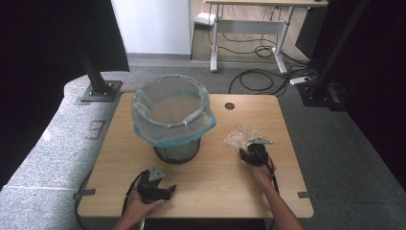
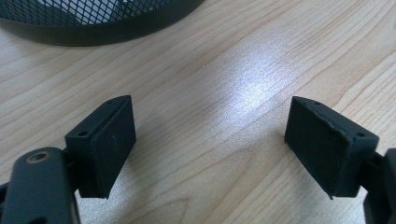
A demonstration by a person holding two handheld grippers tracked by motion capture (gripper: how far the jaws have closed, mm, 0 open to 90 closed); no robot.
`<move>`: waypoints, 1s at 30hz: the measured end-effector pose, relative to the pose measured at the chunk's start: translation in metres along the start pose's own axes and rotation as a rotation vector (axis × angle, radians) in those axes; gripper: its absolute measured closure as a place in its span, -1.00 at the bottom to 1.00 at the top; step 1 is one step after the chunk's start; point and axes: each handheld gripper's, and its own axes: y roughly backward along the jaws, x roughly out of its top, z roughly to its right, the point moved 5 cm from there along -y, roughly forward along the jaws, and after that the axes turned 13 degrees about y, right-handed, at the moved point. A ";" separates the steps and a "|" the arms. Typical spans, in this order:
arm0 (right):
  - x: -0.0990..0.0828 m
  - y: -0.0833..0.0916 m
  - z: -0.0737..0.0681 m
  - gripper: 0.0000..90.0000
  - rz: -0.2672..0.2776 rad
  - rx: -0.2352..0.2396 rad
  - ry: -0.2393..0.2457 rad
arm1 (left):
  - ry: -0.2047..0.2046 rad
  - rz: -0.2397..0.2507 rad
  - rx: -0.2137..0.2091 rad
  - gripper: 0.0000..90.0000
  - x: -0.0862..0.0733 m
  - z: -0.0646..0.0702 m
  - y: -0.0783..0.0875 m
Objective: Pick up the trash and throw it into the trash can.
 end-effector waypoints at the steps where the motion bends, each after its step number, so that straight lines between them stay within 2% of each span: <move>1: 0.000 0.000 0.001 0.42 -0.001 -0.003 0.004 | 0.000 0.000 0.000 -0.64 0.000 0.000 0.000; 5: -0.002 0.002 0.005 0.64 -0.007 -0.015 0.043 | 0.000 0.000 -0.002 -0.64 0.000 0.000 0.000; 11: -0.001 0.005 0.008 0.76 0.002 -0.008 0.043 | 0.000 -0.001 -0.002 -0.64 0.000 0.000 0.000; 15: 0.002 0.011 0.008 0.78 0.022 -0.003 0.037 | 0.000 -0.001 -0.002 -0.64 0.000 0.000 0.000; 17: 0.007 0.020 0.007 0.79 0.055 0.002 0.030 | 0.000 0.000 -0.002 -0.64 0.000 0.000 0.000; 24: 0.015 0.038 0.005 0.80 0.115 0.019 0.031 | 0.000 0.000 -0.002 -0.64 0.000 0.000 0.000; 30: 0.019 0.048 0.007 0.81 0.147 0.017 0.030 | 0.000 0.001 -0.002 -0.64 0.000 0.000 0.000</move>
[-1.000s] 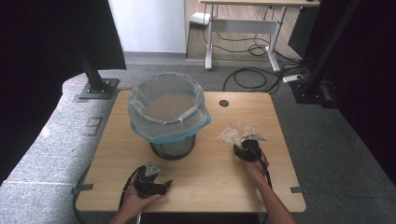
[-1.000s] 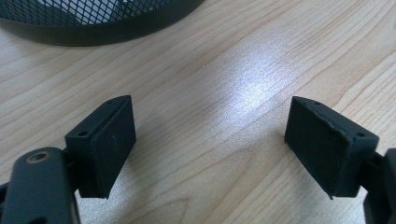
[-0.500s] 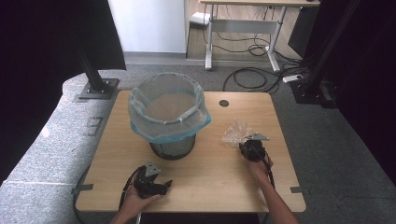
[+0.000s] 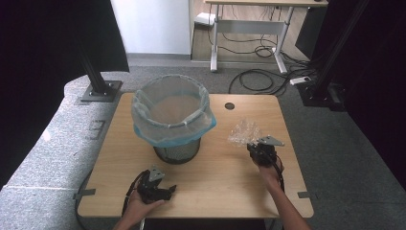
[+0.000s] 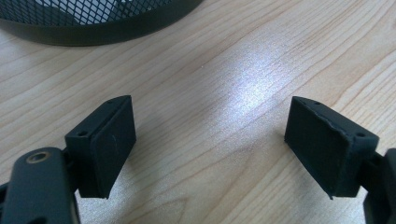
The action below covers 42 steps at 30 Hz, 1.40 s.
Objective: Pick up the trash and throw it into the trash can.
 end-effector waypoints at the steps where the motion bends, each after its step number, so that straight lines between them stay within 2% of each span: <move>1: 0.001 0.001 0.000 0.81 0.004 -0.002 -0.003 | 0.000 0.000 0.000 -0.64 0.000 0.000 0.000; 18: 0.015 0.018 0.000 0.84 0.067 -0.010 -0.032 | 0.000 0.000 0.000 -0.64 0.000 0.000 0.000; 42: 0.029 0.030 -0.009 0.84 0.130 0.002 -0.019 | 0.000 0.000 0.000 -0.64 0.000 0.000 0.000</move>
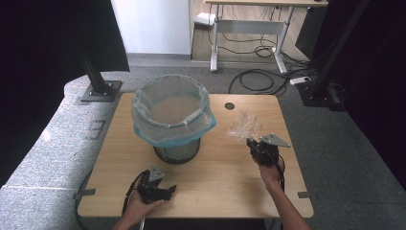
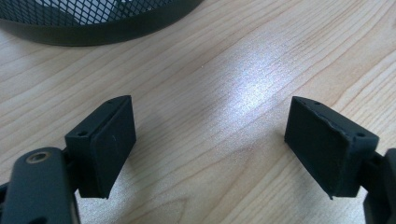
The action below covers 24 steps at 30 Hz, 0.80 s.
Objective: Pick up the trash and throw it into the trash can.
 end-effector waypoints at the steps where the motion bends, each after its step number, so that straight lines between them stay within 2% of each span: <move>1: 0.001 0.001 -0.002 0.84 0.004 0.001 0.008 | 0.000 0.000 0.000 -0.64 0.000 0.000 0.000; 24: 0.007 0.002 -0.015 0.84 0.011 0.021 0.057 | 0.002 0.001 -0.001 -0.64 0.000 0.000 0.000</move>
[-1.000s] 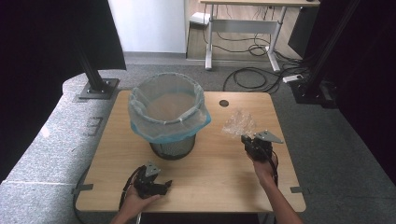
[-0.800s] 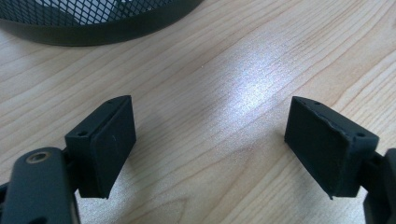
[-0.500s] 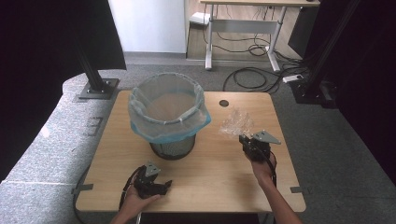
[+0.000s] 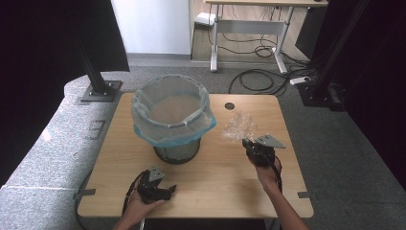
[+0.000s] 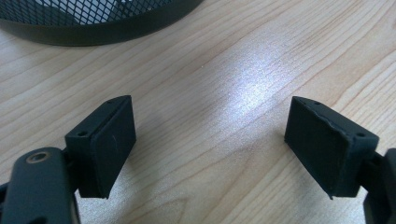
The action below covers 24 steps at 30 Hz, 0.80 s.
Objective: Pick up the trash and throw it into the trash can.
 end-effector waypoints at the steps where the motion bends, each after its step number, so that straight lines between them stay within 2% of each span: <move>1: 0.000 0.000 0.000 0.84 -0.001 0.001 0.000 | 0.000 0.000 0.000 -0.64 0.000 0.000 0.000; 16: -0.002 -0.003 -0.003 0.79 -0.017 0.013 0.014 | 0.000 0.000 0.000 -0.64 0.000 0.000 0.000; 24: -0.005 -0.005 -0.007 0.73 -0.032 0.023 0.036 | -0.001 0.000 0.000 -0.64 0.000 0.000 0.000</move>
